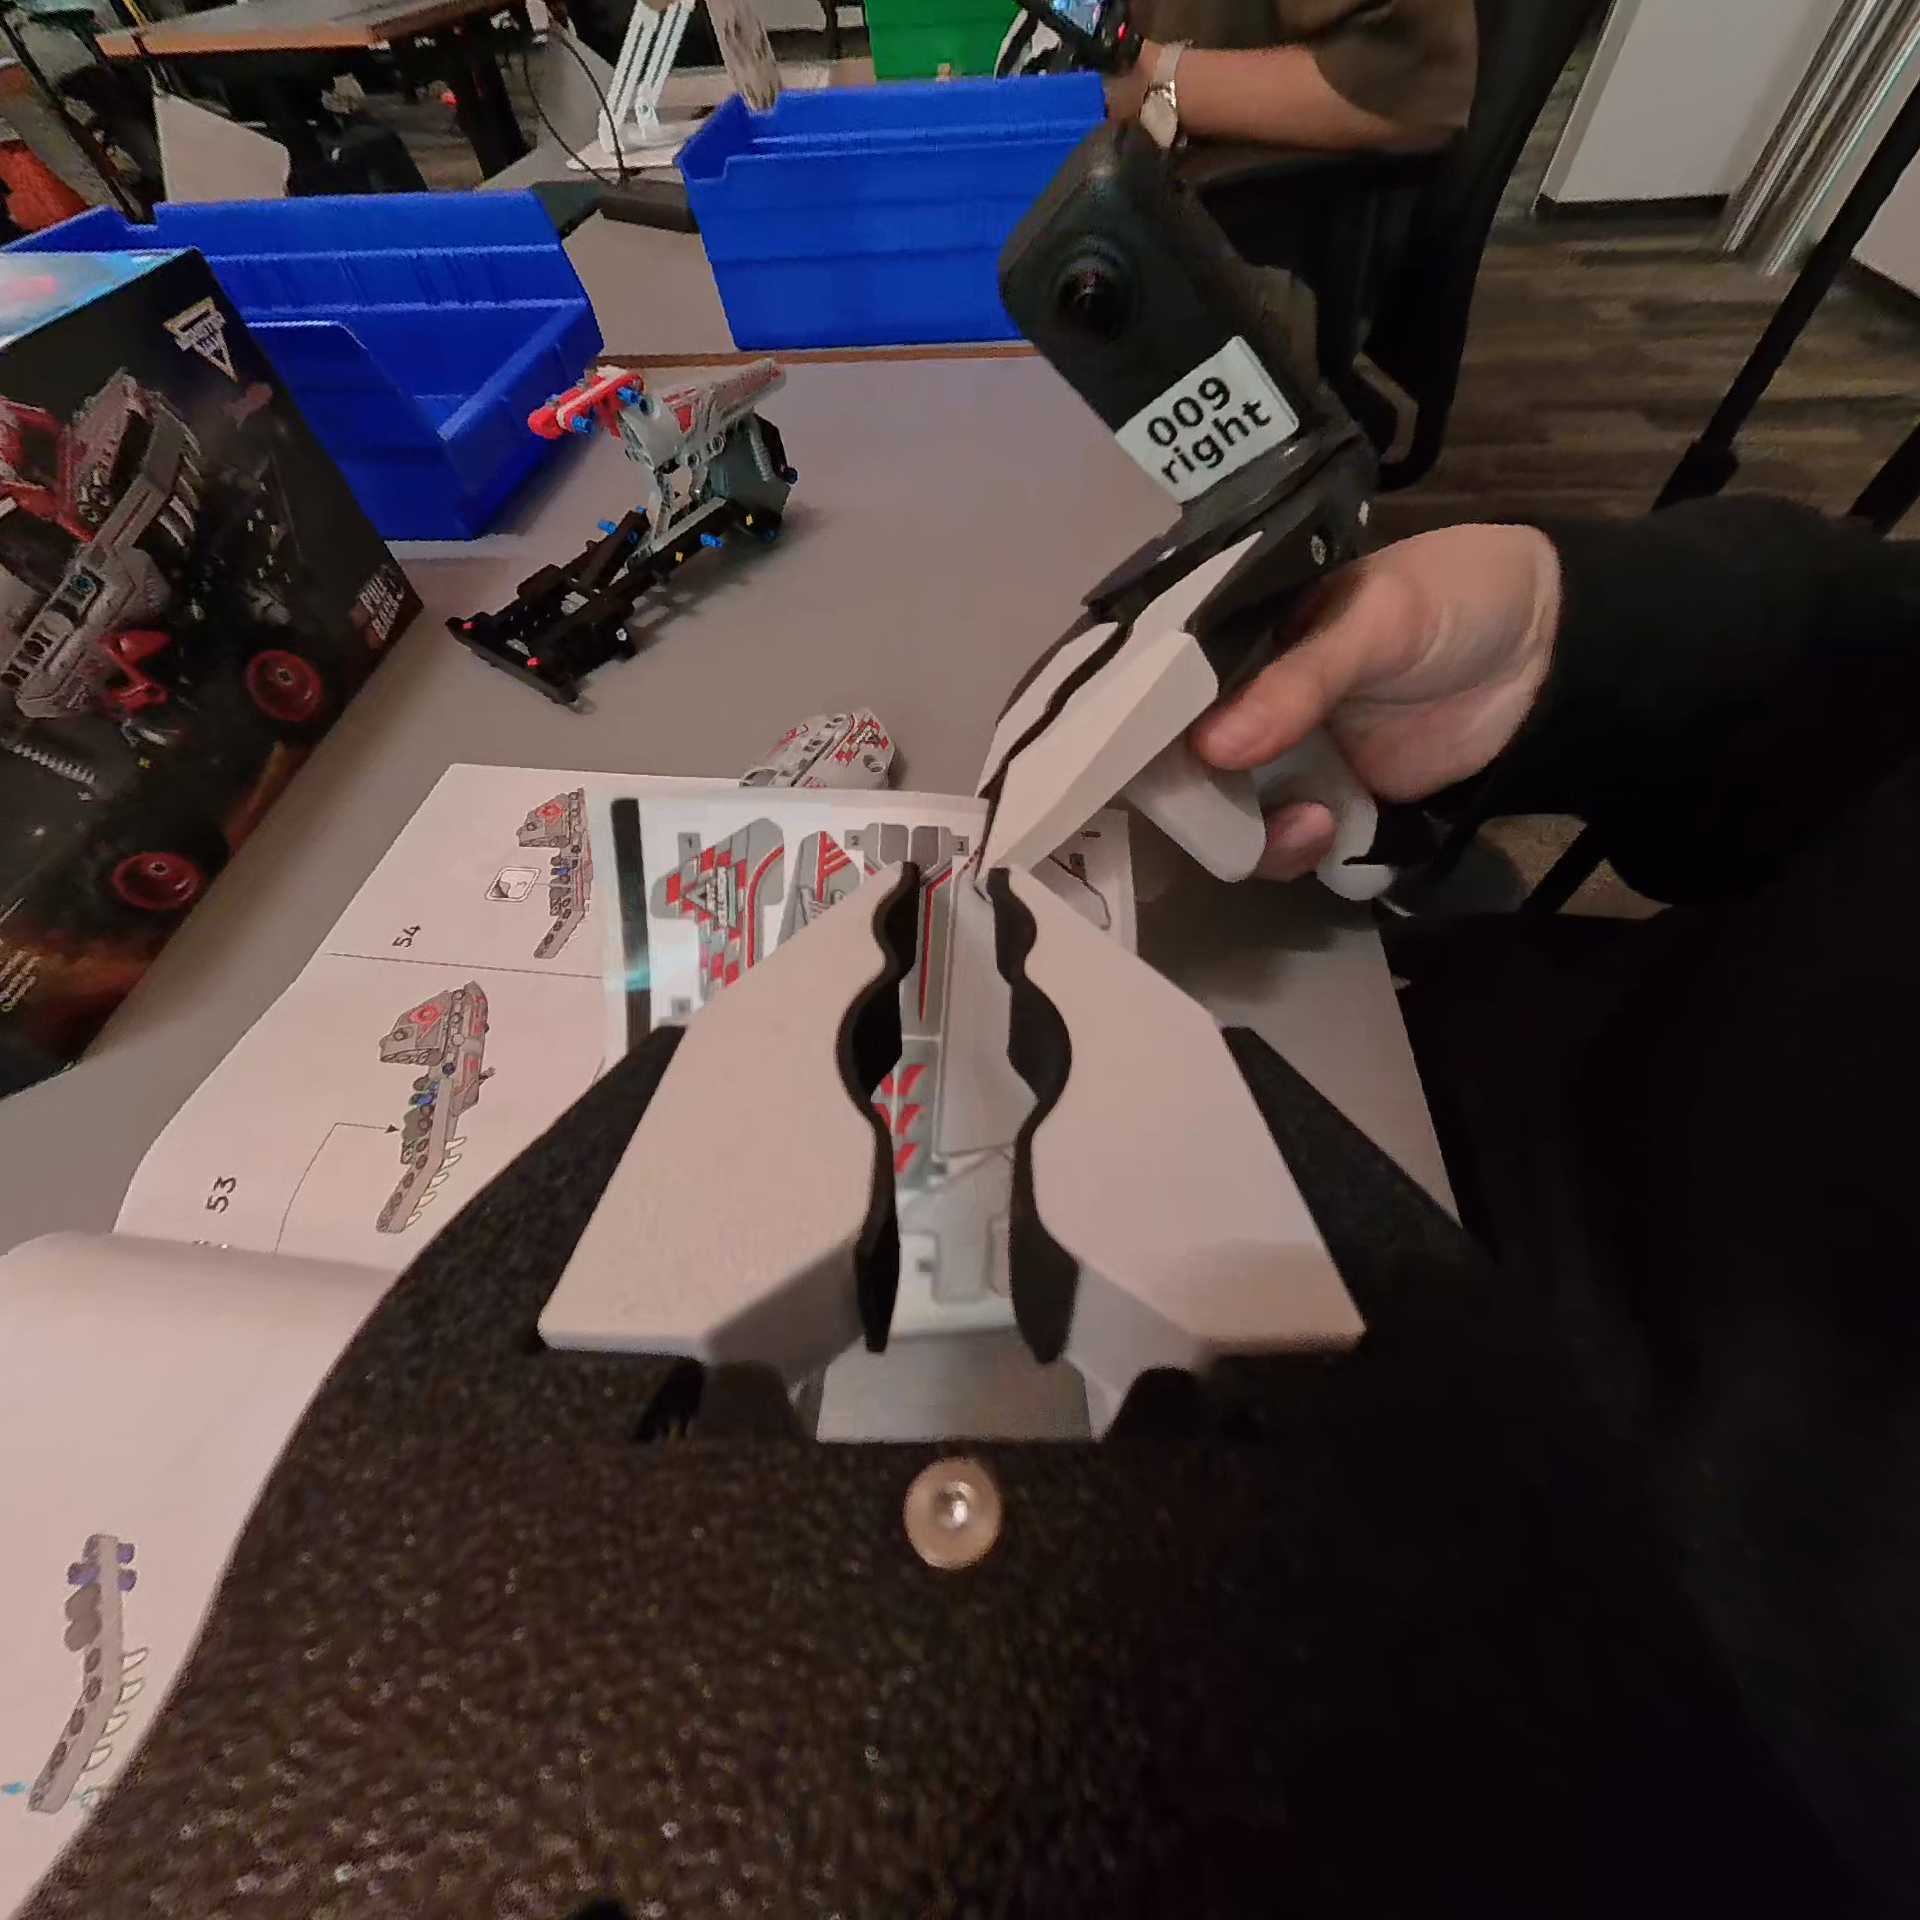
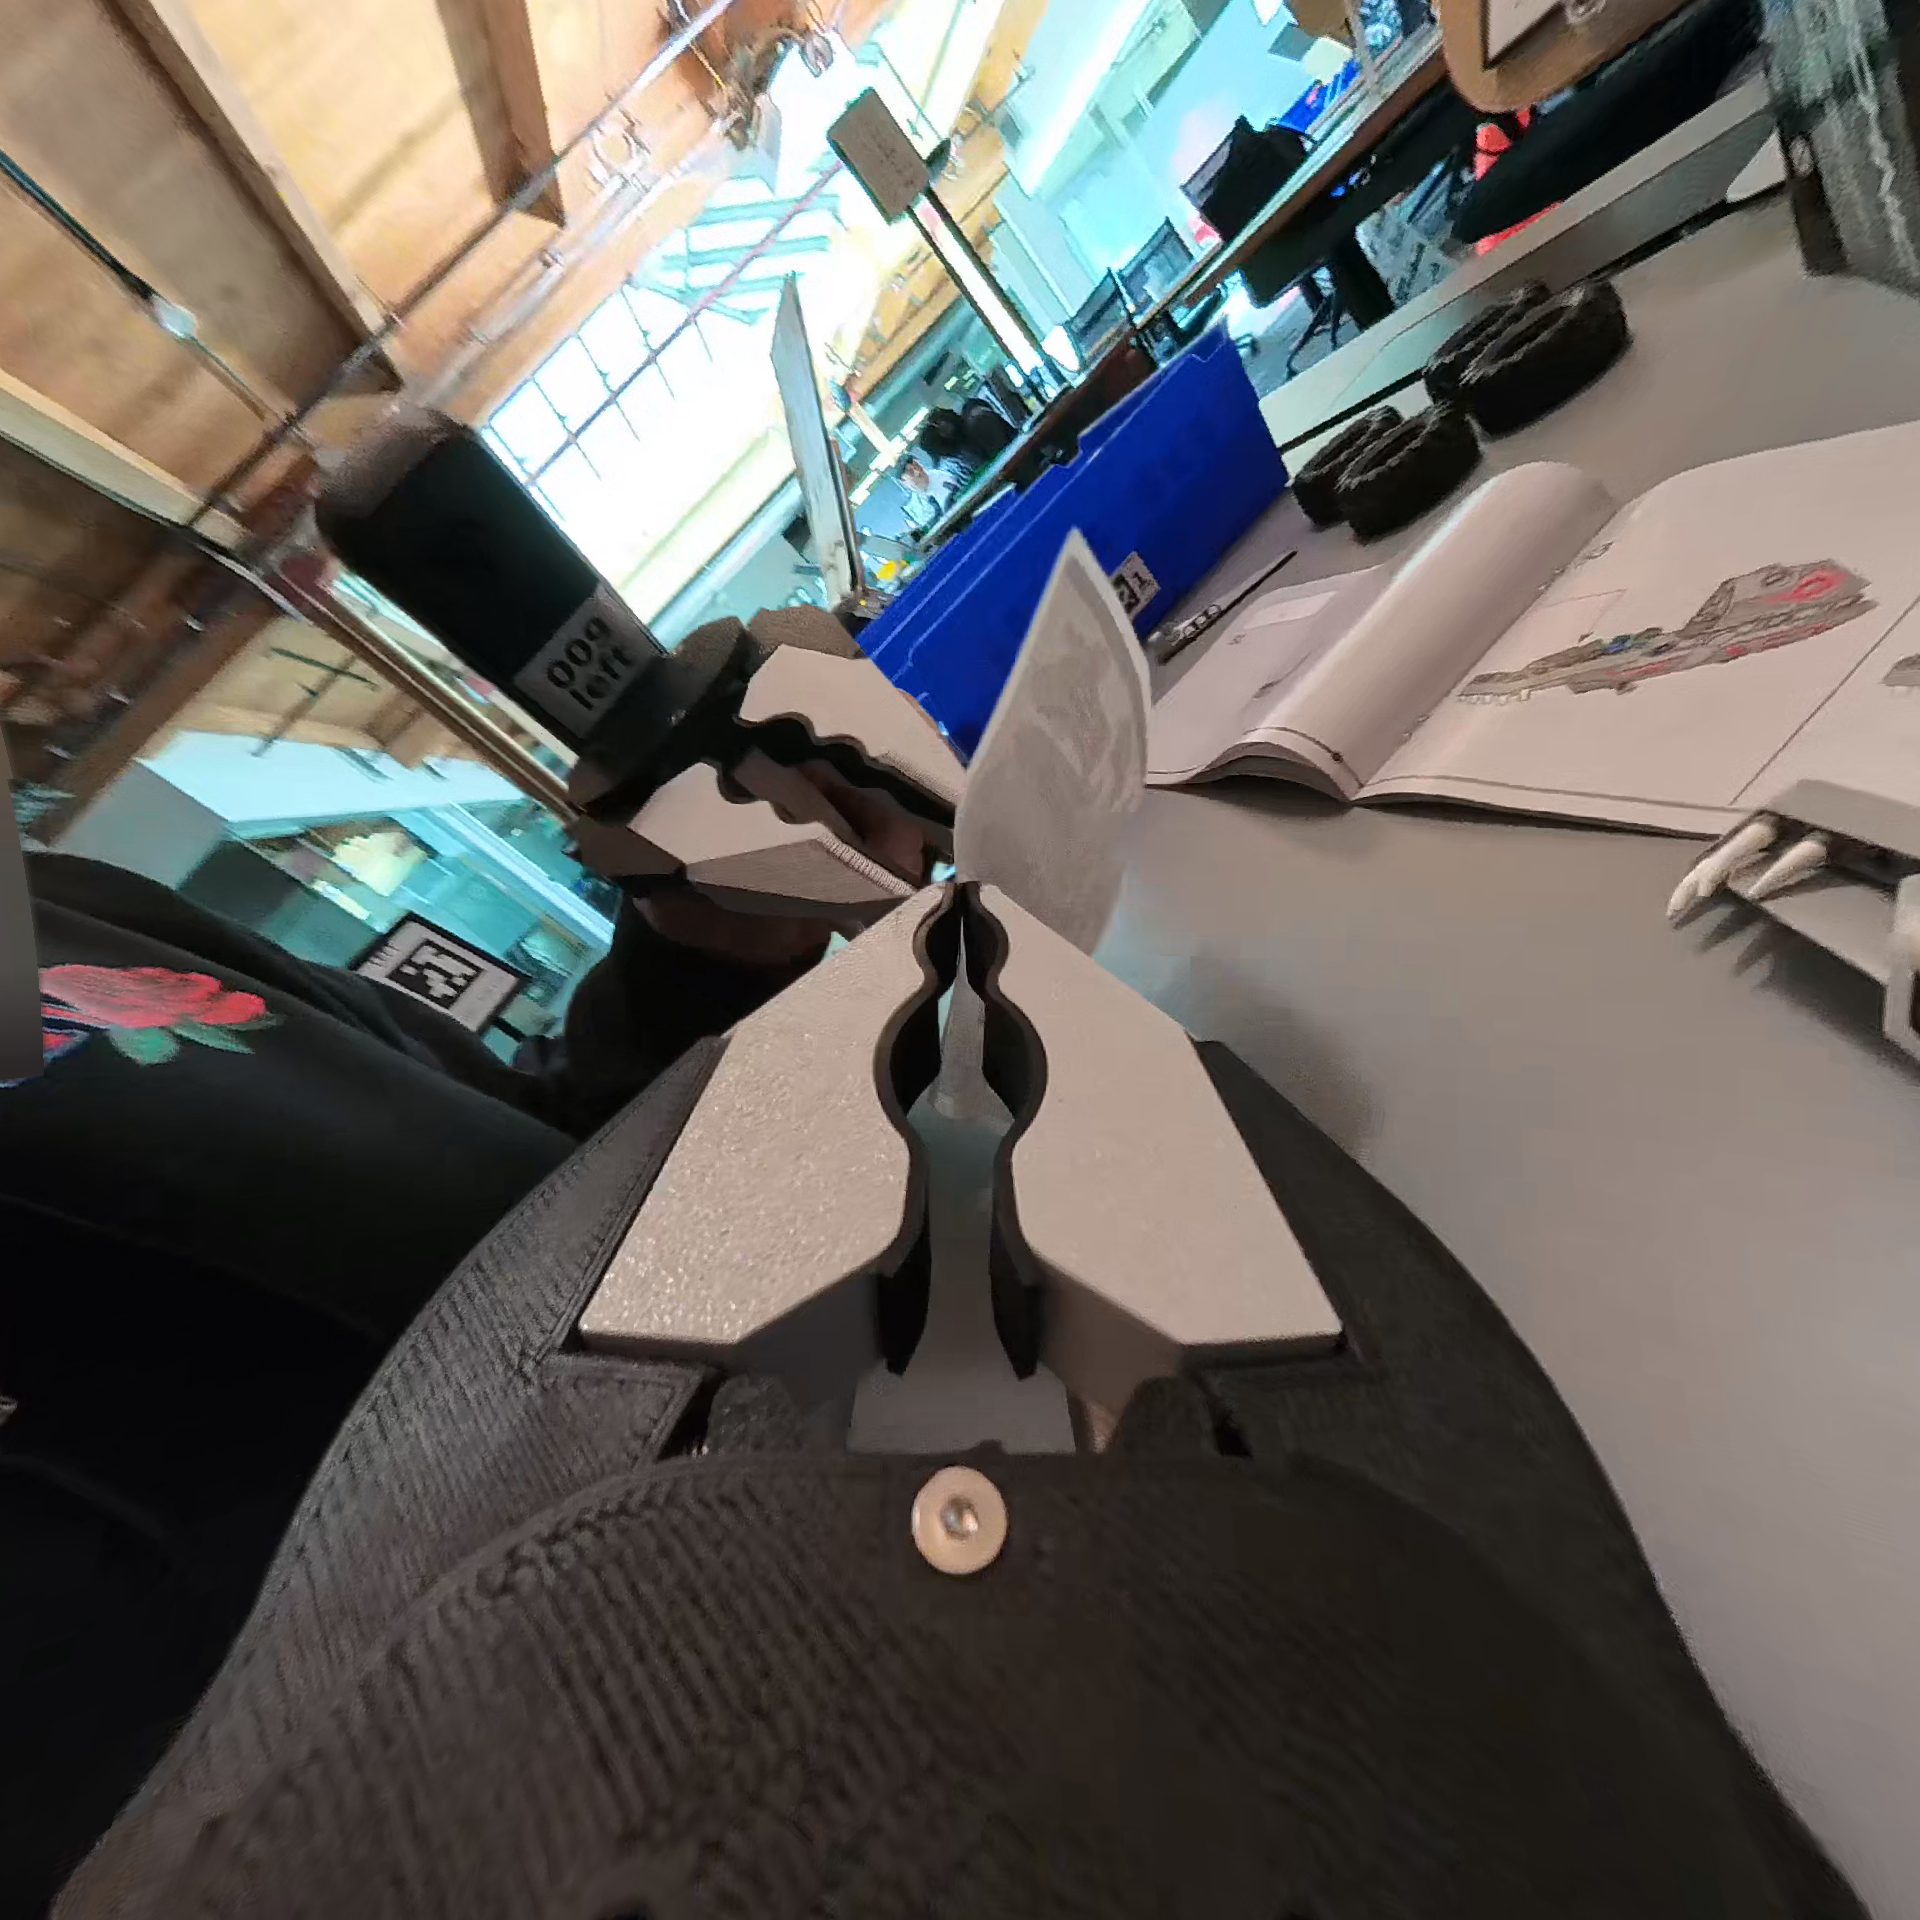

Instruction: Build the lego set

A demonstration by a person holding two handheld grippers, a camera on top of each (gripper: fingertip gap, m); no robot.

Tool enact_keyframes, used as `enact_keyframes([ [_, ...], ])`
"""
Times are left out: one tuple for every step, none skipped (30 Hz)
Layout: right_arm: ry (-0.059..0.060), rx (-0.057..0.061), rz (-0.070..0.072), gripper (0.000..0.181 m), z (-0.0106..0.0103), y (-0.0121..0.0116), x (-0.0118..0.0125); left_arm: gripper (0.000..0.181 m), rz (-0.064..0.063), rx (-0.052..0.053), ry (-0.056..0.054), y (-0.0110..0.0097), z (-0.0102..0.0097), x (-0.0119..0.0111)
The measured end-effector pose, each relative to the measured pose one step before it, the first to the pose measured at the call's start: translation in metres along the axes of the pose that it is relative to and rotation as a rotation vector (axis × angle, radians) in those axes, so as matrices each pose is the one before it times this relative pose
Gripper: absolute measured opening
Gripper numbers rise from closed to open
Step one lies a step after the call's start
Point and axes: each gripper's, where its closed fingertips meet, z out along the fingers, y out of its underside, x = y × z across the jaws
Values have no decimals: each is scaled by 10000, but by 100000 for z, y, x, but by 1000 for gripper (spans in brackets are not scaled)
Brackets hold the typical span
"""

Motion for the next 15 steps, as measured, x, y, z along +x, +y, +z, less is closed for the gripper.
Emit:
enact_keyframes([
  [54,-81,-249,0,-3,52,-68,11,-33,-4,75,40,-29,53],
  [-17,-97,-228,0,-12,86,-139,11,-77,38,163,-5,-60,133],
  [-55,-118,-214,0,-33,95,-184,11,-124,63,225,-2,-66,192],
  [-48,-130,-242,0,-41,105,-152,11,-168,81,215,-2,-80,137],
  [-41,-129,-309,0,-39,102,-151,12,-196,93,247,19,-61,160],
  [-44,-133,-356,0,-7,123,-207,11,-217,93,333,40,-41,289],
  [9,-145,-379,0,17,139,-160,11,-233,68,315,73,-32,262],
  [75,-128,-388,0,33,132,-61,11,-218,46,226,112,-37,114],
  [55,-109,-366,0,48,126,-72,11,-173,35,178,126,-41,66],
  [-11,-81,-318,0,34,105,-142,11,-123,43,201,95,-60,134],
  [-12,-23,-221,0,29,22,-132,11,-106,60,170,47,-57,125],
  [19,31,-118,0,15,-50,-48,11,-97,87,117,-28,-45,73],
  [26,42,-37,0,37,-39,-9,11,-85,113,133,-83,-28,112],
  [-17,2,-21,0,45,32,-46,11,-80,112,174,-97,-48,180],
  [39,-38,-40,0,26,88,43,11,-90,93,112,-86,-41,74],
])
